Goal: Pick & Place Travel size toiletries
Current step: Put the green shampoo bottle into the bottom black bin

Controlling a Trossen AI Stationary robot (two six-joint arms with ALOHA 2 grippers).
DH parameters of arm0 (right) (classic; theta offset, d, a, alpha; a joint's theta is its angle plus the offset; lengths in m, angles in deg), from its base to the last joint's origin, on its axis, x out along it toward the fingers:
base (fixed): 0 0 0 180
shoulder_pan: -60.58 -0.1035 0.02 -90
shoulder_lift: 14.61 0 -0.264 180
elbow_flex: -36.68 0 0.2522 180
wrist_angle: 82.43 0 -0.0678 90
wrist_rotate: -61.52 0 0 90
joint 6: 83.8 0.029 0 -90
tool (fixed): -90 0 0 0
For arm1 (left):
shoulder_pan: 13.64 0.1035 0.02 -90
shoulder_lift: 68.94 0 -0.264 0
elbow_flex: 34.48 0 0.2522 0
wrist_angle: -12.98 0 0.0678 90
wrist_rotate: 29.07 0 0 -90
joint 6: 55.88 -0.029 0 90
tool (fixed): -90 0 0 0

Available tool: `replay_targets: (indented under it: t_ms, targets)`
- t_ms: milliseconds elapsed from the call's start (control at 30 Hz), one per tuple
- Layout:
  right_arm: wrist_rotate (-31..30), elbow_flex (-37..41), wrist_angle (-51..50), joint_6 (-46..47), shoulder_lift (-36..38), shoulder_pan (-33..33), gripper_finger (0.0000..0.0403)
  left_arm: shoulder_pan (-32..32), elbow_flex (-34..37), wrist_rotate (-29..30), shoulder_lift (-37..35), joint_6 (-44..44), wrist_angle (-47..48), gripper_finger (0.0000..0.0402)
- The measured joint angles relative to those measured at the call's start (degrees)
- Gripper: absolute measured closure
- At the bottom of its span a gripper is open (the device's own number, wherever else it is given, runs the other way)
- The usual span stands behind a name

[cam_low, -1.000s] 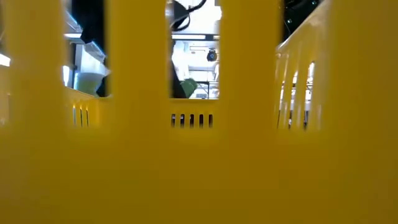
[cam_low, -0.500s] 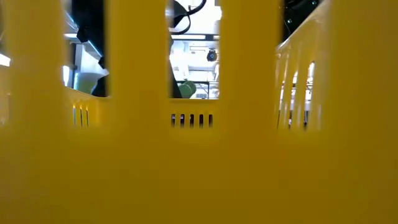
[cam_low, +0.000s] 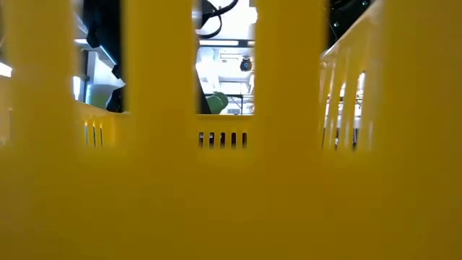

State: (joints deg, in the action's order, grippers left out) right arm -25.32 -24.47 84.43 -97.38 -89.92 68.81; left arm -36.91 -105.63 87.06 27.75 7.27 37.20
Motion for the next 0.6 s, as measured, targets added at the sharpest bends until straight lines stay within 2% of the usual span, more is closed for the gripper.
replay_targets:
  t_ms: [467, 600]
  targets:
    - [0.0, 0.0, 0.0, 0.0, 0.0, 0.01, 0.0399, 0.04, 0.0, -0.49, -0.02, -0.36, -0.03, 0.0201]
    - [0.0, 0.0, 0.0, 0.0, 0.0, 0.0, 0.0399, 0.04, 0.0, 0.23, -0.07, -3.01, -0.09, 0.0204]
